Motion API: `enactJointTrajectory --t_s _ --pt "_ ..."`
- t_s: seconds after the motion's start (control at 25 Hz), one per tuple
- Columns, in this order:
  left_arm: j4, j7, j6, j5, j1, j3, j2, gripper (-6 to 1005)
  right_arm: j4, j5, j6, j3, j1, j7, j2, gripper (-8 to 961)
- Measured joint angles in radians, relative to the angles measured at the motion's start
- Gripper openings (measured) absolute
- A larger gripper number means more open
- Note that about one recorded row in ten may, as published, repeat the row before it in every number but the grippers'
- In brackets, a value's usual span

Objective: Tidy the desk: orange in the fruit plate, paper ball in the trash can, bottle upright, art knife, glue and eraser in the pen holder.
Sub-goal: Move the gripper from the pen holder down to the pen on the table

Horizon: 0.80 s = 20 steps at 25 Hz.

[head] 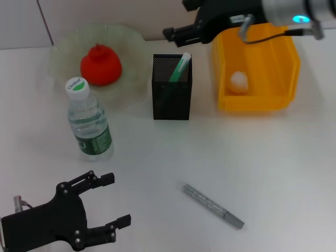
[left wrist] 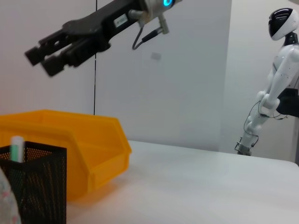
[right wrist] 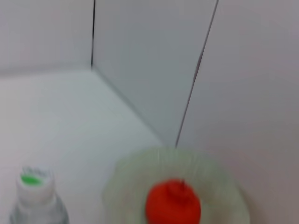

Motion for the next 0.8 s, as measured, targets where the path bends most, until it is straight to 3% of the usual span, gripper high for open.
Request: enactJointTrajectory --t_s 0.04,0.08,0.16,0.24,0.28,0.44,0.6,0.8 --pt "0.0 0.004 0.01 0.0 0.0 -0.002 0.0 859 -0.037 0.133 -0.007 0.036 -0.075 -0.078 0.001 768" --pt "0.0 0.004 0.01 0.0 0.0 -0.002 0.0 859 -0.037 0.133 -0.007 0.036 -0.075 -0.078 0.001 767" --pt "0.0 0.004 0.013 0.0 0.0 -0.003 0.0 859 -0.049 0.269 -0.011 0.067 -0.146 -0.167 0.002 767" --pt "0.0 0.005 0.02 -0.001 0.0 -0.006 0.0 859 -0.041 0.434 -0.029 0.107 -0.256 -0.303 0.002 767" --pt "0.001 0.005 0.02 -0.001 0.0 -0.007 0.0 859 -0.041 0.434 -0.029 0.107 -0.256 -0.303 0.002 767" --pt "0.001 0.005 0.02 -0.001 -0.001 -0.007 0.0 859 -0.008 0.545 -0.11 0.132 -0.376 -0.421 0.003 766" --pt "0.001 0.003 0.017 -0.001 -0.001 -0.007 0.001 859 -0.018 0.496 -0.172 0.132 -0.405 -0.348 0.0 766" --pt "0.002 0.004 0.019 -0.001 0.006 -0.008 0.001 859 -0.151 0.229 -0.291 0.092 -0.414 -0.066 0.002 765"
